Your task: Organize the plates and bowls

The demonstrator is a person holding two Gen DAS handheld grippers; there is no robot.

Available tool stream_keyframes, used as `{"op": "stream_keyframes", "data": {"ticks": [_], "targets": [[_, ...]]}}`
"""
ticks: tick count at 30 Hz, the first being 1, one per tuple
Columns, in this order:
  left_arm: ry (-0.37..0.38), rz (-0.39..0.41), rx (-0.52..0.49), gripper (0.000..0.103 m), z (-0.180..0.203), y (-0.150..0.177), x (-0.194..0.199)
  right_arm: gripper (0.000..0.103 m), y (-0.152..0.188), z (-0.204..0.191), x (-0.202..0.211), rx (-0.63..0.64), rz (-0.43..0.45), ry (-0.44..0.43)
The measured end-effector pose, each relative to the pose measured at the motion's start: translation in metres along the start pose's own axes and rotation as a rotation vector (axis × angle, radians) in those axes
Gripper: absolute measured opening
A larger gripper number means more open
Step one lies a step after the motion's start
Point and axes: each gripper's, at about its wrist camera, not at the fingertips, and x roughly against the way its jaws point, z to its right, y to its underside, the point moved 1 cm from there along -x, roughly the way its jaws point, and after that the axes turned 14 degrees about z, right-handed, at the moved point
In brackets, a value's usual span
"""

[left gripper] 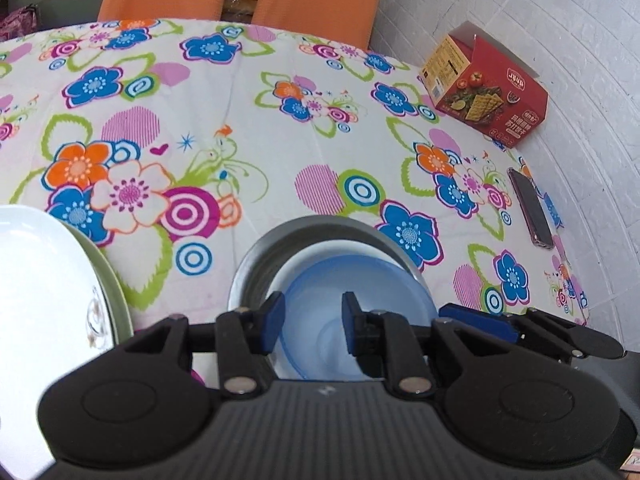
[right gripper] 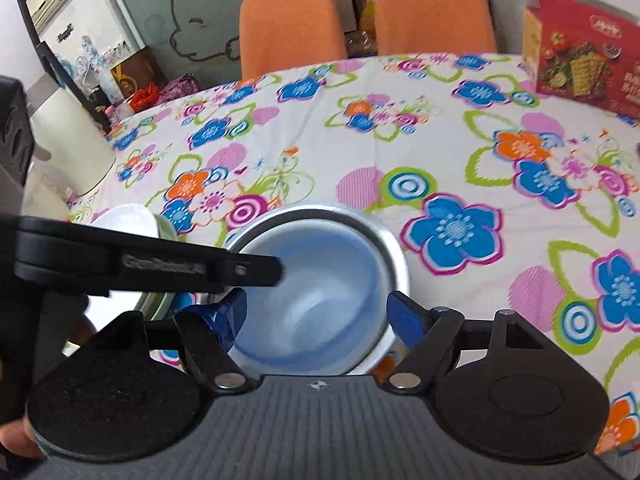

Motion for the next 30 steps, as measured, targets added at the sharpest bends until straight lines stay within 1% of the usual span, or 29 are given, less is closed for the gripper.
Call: {"op": "stream_keyframes", "data": {"ticks": [1,3,6,10,12,13,14,15,16,17,19,21,24,26,30], "targets": [[0.004,0.017,-0.003,0.028,-0.001,-0.003,0.004,0.063,-0.001,0.002,0.003,0.006,0.017,0.014],[0.024,0.056,-0.006,0.042,-0.003,-0.006,0.015,0.063,-0.002,0.010,0.011,0.004,0.063,0.038],[0.036,0.114,-0.033,0.043,-0.001,-0.007,0.030,0.064,0.001,0.018,0.024,-0.015,0.139,0.062],[0.009,0.185,-0.077,0.051,0.002,0.003,0.045,0.064,0.023,0.016,0.038,-0.036,0.250,0.106],[0.002,0.233,-0.071,0.054,0.000,0.011,0.054,0.064,0.041,0.013,0.045,-0.080,0.315,0.116],[0.007,0.267,-0.058,0.059,-0.003,0.016,0.060,0.064,0.049,0.013,0.048,-0.119,0.350,0.114],[0.011,0.308,-0.027,0.061,-0.008,0.021,0.067,0.064,0.057,0.013,0.049,-0.166,0.389,0.102],[0.006,0.329,-0.004,0.062,-0.011,0.025,0.069,0.064,0.061,0.014,0.046,-0.181,0.392,0.081],[-0.007,0.330,0.000,0.062,-0.013,0.026,0.068,0.064,0.060,0.014,0.039,-0.169,0.354,0.056],[-0.025,0.317,-0.016,0.062,-0.013,0.025,0.066,0.064,0.057,0.013,0.031,-0.146,0.316,0.055],[-0.061,0.313,-0.051,0.062,-0.015,0.022,0.060,0.064,0.054,0.013,0.024,-0.098,0.310,0.108],[-0.090,0.308,-0.060,0.062,-0.018,0.020,0.052,0.064,0.052,0.016,0.017,-0.070,0.304,0.162],[-0.095,0.260,-0.062,0.062,-0.024,0.019,0.034,0.064,0.051,0.026,0.004,-0.085,0.259,0.159],[-0.098,0.229,-0.063,0.062,-0.026,0.019,0.023,0.064,0.051,0.028,0.000,-0.097,0.247,0.149],[-0.111,0.184,-0.100,0.062,-0.026,0.021,0.005,0.065,0.049,0.025,-0.012,-0.057,0.205,0.156]]}}
